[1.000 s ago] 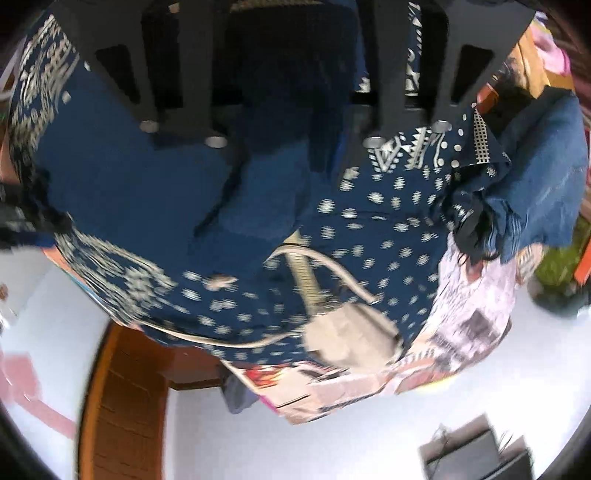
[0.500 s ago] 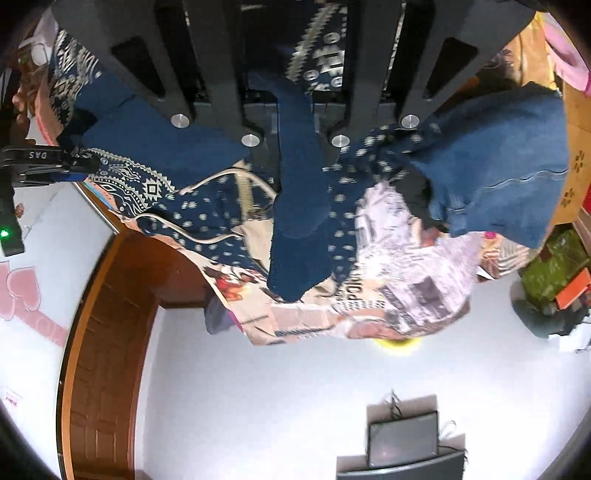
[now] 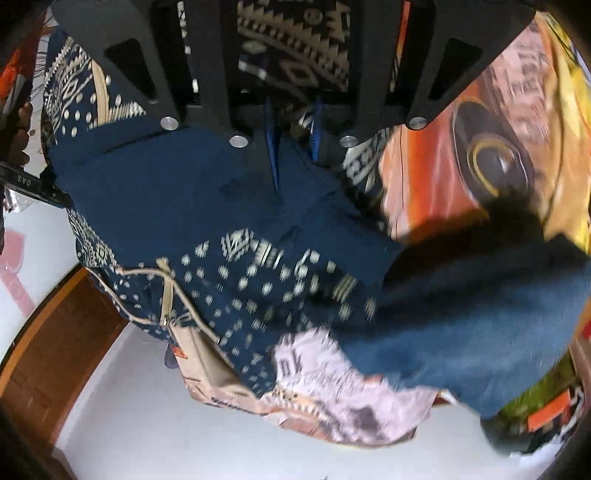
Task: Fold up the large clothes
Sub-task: 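Lift the hem with both tools and fold it toward the beige hood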
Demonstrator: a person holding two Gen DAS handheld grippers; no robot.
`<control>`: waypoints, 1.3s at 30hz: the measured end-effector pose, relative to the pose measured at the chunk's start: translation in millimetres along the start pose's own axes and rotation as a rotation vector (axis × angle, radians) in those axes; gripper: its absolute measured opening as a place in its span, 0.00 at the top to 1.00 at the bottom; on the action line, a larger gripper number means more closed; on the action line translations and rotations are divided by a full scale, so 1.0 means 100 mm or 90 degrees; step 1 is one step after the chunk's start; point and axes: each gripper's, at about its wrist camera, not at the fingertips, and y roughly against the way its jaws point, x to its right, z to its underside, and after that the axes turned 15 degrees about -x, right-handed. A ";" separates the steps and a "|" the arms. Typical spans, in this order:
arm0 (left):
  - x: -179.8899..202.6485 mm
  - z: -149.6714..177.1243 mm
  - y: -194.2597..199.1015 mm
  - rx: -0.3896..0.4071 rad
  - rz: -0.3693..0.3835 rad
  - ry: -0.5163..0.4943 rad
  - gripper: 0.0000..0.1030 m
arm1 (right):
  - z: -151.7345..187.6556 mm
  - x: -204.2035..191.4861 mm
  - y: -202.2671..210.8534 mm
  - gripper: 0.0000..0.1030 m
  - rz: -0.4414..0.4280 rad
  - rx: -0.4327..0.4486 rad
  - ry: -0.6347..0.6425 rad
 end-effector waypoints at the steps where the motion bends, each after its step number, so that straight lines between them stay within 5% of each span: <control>1: -0.02 0.05 -0.01 -0.002 -0.014 0.007 0.67 | 0.01 -0.02 0.00 0.55 0.004 0.002 -0.001; 3: -0.07 0.15 -0.02 0.003 -0.059 0.014 0.64 | 0.02 -0.05 0.00 0.55 0.015 0.006 -0.002; 9: -0.31 0.32 -0.06 -0.012 -0.046 0.036 0.46 | 0.04 -0.07 0.00 0.54 0.029 0.014 -0.006; 20: -0.07 0.19 0.34 0.042 -0.133 -0.031 0.45 | -0.06 -0.09 0.06 0.54 0.024 -0.019 0.011; 31: 0.25 -0.71 0.61 0.127 -0.107 -0.068 0.45 | -0.58 -0.21 0.53 0.54 -0.007 0.069 0.044; 39: 0.52 -1.54 0.40 0.122 -0.042 -0.064 0.45 | -1.22 -0.43 0.63 0.54 -0.022 0.114 0.059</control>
